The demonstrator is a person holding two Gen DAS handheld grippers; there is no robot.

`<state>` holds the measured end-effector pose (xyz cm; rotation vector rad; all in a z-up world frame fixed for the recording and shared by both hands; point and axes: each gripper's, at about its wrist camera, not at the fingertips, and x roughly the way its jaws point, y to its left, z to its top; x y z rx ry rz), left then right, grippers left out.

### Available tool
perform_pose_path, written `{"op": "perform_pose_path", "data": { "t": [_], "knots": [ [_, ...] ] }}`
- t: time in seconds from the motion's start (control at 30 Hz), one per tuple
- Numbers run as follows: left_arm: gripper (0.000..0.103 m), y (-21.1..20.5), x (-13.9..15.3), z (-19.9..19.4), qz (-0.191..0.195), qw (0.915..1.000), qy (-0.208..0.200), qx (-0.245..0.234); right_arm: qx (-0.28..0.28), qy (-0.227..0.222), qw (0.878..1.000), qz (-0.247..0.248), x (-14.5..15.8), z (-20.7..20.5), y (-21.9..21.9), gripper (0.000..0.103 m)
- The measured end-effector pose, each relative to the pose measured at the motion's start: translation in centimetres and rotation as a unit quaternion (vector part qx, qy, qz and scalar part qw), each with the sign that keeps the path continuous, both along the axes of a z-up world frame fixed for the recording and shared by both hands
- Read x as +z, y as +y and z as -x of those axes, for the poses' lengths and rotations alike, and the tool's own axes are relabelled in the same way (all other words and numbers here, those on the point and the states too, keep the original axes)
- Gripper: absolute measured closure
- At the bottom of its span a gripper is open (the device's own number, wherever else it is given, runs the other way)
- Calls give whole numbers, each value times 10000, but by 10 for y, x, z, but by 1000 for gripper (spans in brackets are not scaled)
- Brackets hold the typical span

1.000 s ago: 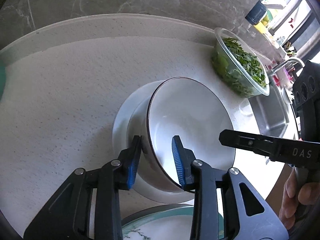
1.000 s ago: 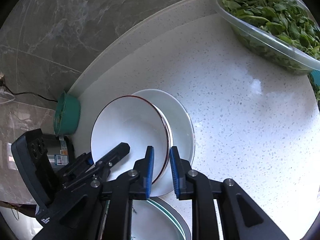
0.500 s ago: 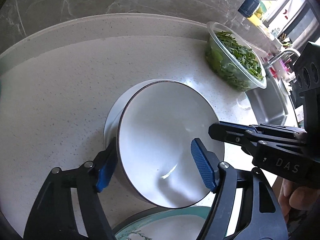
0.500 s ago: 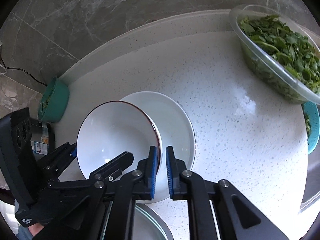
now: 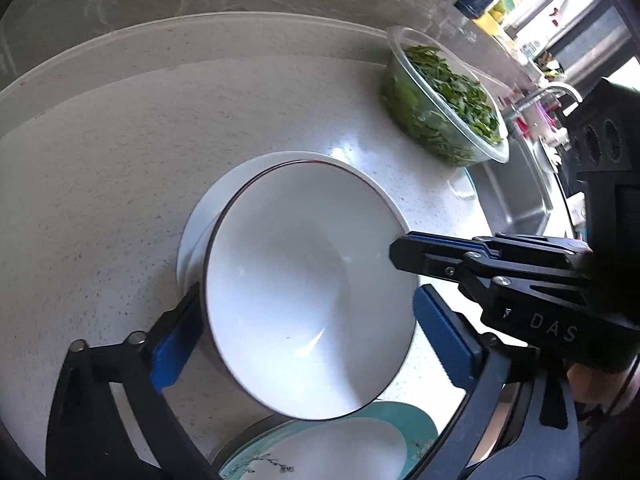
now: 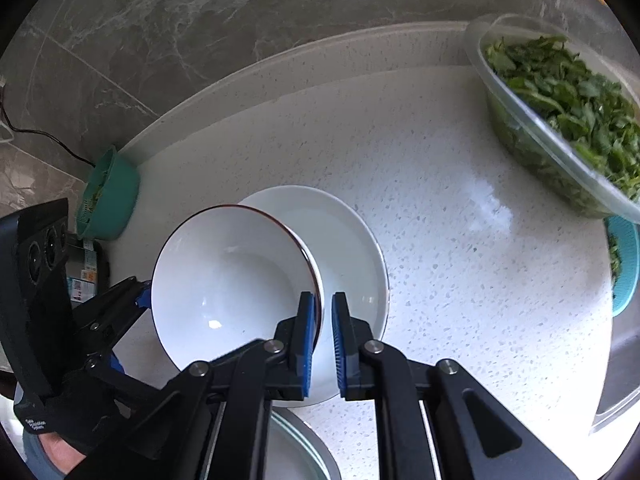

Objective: Organize plates and bowls

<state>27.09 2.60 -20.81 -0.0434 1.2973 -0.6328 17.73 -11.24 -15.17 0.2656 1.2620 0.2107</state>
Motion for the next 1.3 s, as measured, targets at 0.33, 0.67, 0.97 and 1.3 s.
{"op": "perform_pose_path", "data": {
  "t": [0.33, 0.67, 0.97, 1.3],
  "knots": [
    [0, 0, 4, -3, -24, 9995, 17, -324, 28, 185, 9987, -476, -4, 0, -12, 92],
    [0, 8, 6, -8, 180, 9994, 156, -239, -53, 639, 9942, -859, -19, -6, -20, 89],
    [0, 27, 19, -10, 540, 9984, 162, 24, 184, 387, 9982, -417, -11, -7, -15, 92],
    [0, 58, 56, -19, 1083, 9929, -363, 336, 203, 278, 9993, -163, -6, -14, -10, 91]
  ]
}}
